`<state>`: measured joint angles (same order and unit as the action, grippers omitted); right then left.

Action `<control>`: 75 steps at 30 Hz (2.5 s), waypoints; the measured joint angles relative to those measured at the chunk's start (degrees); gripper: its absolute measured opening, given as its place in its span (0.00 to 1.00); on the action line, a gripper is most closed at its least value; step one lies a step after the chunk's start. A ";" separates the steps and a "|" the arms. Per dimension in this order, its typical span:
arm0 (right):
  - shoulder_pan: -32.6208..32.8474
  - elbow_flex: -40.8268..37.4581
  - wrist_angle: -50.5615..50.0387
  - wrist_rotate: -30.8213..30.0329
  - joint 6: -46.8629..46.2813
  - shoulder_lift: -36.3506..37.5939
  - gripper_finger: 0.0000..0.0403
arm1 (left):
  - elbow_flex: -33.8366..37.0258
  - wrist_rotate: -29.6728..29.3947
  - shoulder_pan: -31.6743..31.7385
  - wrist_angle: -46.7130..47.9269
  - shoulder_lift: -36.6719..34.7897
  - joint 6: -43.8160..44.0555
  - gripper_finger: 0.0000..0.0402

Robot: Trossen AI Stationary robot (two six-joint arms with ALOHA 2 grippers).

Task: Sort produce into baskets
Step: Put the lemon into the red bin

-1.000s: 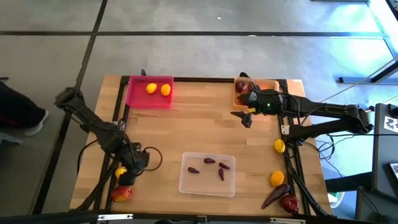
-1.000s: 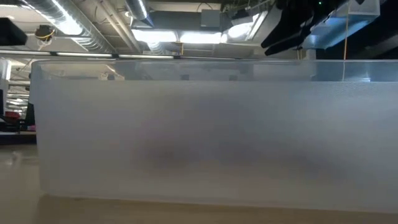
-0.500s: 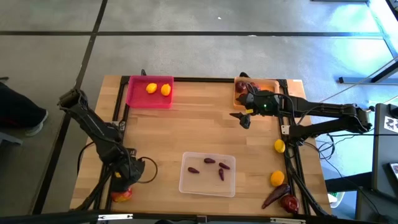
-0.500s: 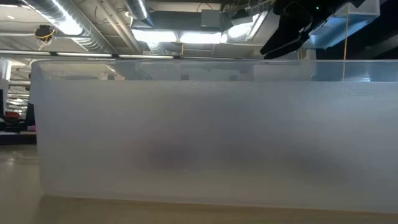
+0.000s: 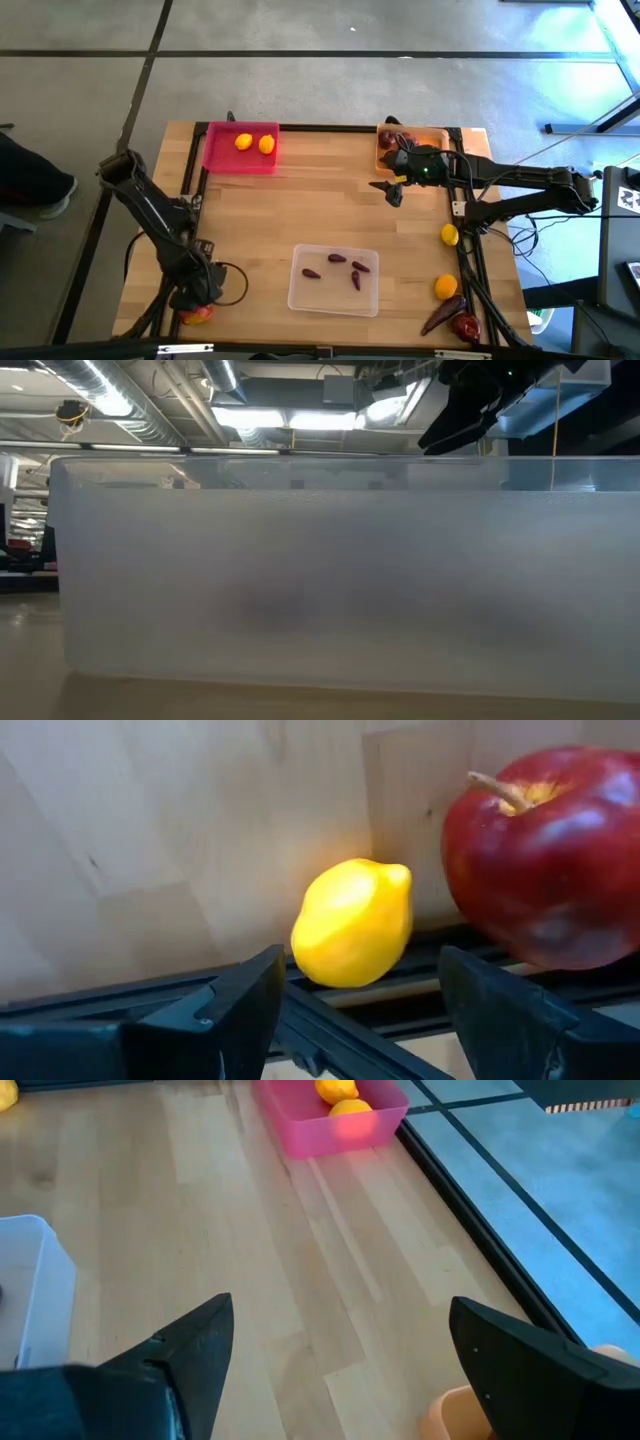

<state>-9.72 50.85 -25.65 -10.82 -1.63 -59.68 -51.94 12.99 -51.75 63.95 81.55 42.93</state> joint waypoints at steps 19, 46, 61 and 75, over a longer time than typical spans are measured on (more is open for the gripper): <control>0.00 0.00 0.18 2.70 -0.06 -0.26 0.82 | -0.05 1.53 -2.55 -0.80 11.35 -5.98 0.64; 0.00 0.04 0.28 2.90 0.35 -0.87 0.82 | 0.07 -1.82 2.52 -3.40 7.07 -3.41 0.45; 0.00 0.04 0.22 2.90 0.39 -0.85 0.82 | -0.04 -16.08 15.41 -3.14 -11.77 6.42 0.45; 0.00 0.04 0.23 2.90 0.40 -0.85 0.82 | -0.09 -29.83 26.89 -3.02 -24.01 9.38 0.45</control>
<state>-9.72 50.89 -25.42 -7.92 -1.23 -60.53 -52.03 -16.84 -24.86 60.93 57.54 52.31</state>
